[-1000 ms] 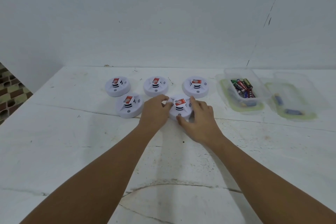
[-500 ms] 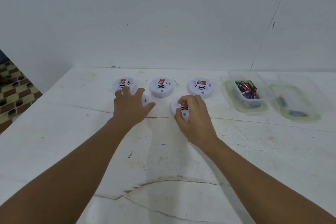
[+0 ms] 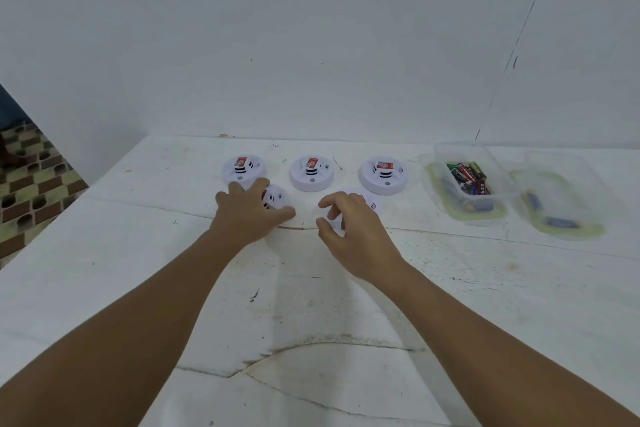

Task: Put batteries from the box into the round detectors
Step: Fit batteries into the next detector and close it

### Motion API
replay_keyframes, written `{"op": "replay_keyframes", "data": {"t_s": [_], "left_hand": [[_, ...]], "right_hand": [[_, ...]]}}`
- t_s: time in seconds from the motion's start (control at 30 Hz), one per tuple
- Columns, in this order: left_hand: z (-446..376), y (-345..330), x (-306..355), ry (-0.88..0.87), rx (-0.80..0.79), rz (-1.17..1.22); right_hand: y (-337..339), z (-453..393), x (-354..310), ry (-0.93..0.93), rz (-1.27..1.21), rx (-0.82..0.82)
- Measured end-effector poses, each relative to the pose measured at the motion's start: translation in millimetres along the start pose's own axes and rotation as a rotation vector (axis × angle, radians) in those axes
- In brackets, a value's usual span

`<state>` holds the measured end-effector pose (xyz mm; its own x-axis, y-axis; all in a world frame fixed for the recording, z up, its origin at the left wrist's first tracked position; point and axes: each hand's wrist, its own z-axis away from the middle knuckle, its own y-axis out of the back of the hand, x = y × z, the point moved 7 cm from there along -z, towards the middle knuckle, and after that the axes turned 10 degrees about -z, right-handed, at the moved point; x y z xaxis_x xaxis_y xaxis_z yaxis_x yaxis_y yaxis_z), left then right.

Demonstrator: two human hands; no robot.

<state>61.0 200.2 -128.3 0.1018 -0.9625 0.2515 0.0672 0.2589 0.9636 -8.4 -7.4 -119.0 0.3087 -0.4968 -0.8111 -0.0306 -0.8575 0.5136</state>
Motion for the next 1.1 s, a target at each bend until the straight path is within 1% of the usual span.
{"op": "replay_keyframes", "data": {"t_s": [0.03,0.07,0.13,0.2,0.27,0.3,0.33,0.37,0.43,0.5,0.6,0.67,0.77,0.87,0.93,1.1], "left_hand": [[3.7,4.0,2.0,0.005,0.026,0.162],[7.9,8.0,4.2,0.018,0.032,0.380],[19.8,11.6,12.5,0.092,-0.046,0.933],[35.8,11.9,26.4,0.131,-0.239,1.460],[52.8,16.4,46.5,0.012,-0.477,1.817],[61.2,20.2,56.5,-0.066,-0.573,1.926],[67.6,21.3,63.7,-0.117,-0.642,1.968],[71.8,21.2,69.6,-0.157,-0.678,1.961],[77.0,19.4,80.0,-0.229,-0.700,1.928],[78.8,15.1,85.3,-0.229,-0.696,1.905],[77.4,10.5,89.7,-0.210,-0.696,1.858],[73.4,9.3,91.2,-0.207,-0.682,1.798],[67.6,9.0,93.7,-0.222,-0.650,1.699],[64.8,14.2,99.1,-0.230,-0.603,1.728],[65.0,17.6,101.6,-0.212,-0.576,1.770],[66.2,21.9,103.3,-0.250,-0.545,1.814]], "right_hand": [[1.6,-1.6,-0.4,-0.037,-0.051,0.005],[4.2,-3.5,-1.0,-0.077,-0.121,0.019],[9.6,-6.7,-2.6,-0.146,-0.274,0.050],[13.8,-8.8,-7.3,-0.169,-0.374,0.060],[16.2,-10.9,-16.9,-0.139,-0.407,0.048],[16.6,-11.8,-22.0,-0.118,-0.415,0.040],[16.7,-12.3,-26.6,-0.098,-0.417,0.037],[16.7,-12.2,-30.2,-0.077,-0.412,0.040],[18.8,-9.8,-34.7,-0.033,-0.393,0.074],[24.1,-5.2,-37.1,0.013,-0.369,0.112],[32.0,2.7,-41.7,0.106,-0.278,0.116],[35.9,7.6,-45.4,0.188,-0.194,0.131],[39.4,13.1,-47.8,0.284,-0.117,0.194],[42.0,13.7,-49.5,0.337,-0.084,0.238],[43.2,12.7,-51.6,0.367,-0.063,0.234],[45.0,12.9,-58.3,0.450,-0.001,0.214]]}}
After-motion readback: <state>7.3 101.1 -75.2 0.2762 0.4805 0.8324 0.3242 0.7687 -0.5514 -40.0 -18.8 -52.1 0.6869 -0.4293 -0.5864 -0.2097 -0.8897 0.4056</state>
